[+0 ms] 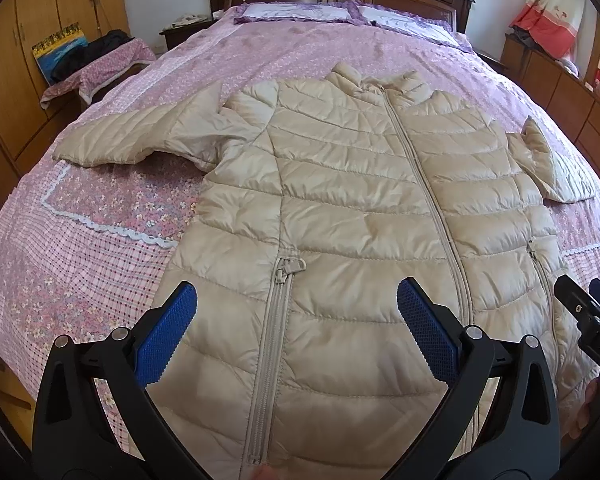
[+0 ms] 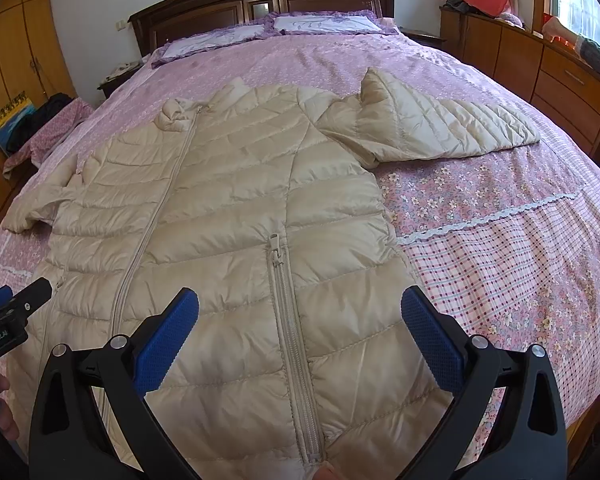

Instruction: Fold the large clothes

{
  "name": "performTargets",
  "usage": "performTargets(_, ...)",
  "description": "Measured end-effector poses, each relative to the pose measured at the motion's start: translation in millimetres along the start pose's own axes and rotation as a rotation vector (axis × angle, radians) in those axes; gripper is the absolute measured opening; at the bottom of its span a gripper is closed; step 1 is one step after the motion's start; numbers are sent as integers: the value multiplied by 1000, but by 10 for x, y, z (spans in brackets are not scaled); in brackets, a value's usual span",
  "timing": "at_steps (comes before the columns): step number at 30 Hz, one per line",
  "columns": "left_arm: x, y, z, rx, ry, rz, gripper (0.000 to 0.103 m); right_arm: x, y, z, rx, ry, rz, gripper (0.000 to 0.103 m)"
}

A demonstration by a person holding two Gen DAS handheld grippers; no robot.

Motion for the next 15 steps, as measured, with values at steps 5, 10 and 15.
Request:
performTargets(5,-3,9,-4,5,-3,-3,100,-3,2,-2,2,0,0,98)
performTargets(10,2,11,-7,6,-3,-3,100,-1,6,-10,2,0,0,98)
performTargets(15,4,12,-8,7,-3,-3,100,7,8,-16,3,1,0,98)
Point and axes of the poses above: each gripper's, at about its wrist camera, not at the fingertips, and x roughly against the way its jaws point, z to its right, y to its underside, the point moved 9 cm from there along -x, roughly the way its jaws point, and after that the axes turned 15 degrees about x, right-handed, at the moved point
